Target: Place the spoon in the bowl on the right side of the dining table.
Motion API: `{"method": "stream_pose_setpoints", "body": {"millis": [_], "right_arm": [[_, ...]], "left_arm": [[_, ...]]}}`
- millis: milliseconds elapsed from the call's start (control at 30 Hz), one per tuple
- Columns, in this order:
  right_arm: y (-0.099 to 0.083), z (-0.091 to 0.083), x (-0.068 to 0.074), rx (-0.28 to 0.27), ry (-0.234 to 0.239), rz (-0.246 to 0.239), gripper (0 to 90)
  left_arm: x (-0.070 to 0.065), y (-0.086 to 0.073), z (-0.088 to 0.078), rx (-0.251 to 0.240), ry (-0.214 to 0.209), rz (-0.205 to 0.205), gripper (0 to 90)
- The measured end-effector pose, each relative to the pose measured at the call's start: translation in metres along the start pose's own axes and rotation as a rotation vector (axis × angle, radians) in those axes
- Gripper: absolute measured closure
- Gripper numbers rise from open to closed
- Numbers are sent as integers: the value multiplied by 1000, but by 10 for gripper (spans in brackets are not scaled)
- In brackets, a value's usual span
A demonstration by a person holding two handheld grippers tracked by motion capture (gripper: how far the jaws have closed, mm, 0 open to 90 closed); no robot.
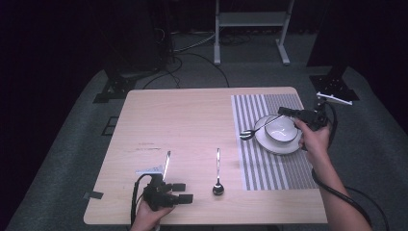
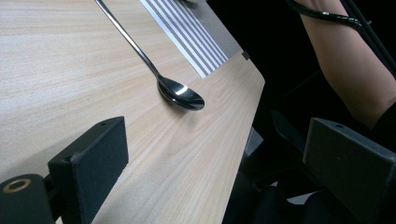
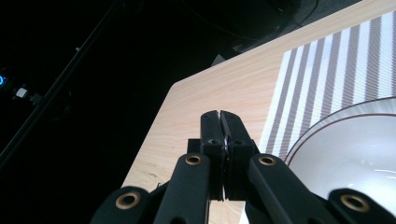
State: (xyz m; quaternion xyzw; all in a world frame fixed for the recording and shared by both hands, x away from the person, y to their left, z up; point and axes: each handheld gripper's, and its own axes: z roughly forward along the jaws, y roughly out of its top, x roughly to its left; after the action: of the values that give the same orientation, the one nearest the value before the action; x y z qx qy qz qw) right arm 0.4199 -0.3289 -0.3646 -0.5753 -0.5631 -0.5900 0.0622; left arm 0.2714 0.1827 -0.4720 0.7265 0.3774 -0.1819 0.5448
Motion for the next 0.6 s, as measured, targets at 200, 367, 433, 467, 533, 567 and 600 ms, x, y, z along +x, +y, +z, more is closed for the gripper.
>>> {"method": "stream_pose_setpoints", "body": {"millis": [200, 367, 433, 467, 533, 567, 600], "right_arm": [[4, -9, -4, -19, -15, 7, 885], [8, -18, -8, -34, -30, 16, 885], [9, -21, -9, -44, -35, 19, 885], [11, -25, -11, -52, -44, 19, 885], [13, -29, -12, -61, -53, 21, 885], [13, -29, -12, -61, -53, 21, 885], [15, -34, -13, -70, -60, 22, 885]], "left_arm": [[0, 0, 0, 1, 1, 1, 53], [0, 0, 0, 2, 1, 1, 53], [0, 0, 0, -1, 0, 0, 52], [0, 0, 0, -2, 0, 0, 53], [0, 0, 0, -2, 0, 0, 52], [0, 0, 0, -2, 0, 0, 53], [0, 0, 0, -2, 0, -1, 53]]}}
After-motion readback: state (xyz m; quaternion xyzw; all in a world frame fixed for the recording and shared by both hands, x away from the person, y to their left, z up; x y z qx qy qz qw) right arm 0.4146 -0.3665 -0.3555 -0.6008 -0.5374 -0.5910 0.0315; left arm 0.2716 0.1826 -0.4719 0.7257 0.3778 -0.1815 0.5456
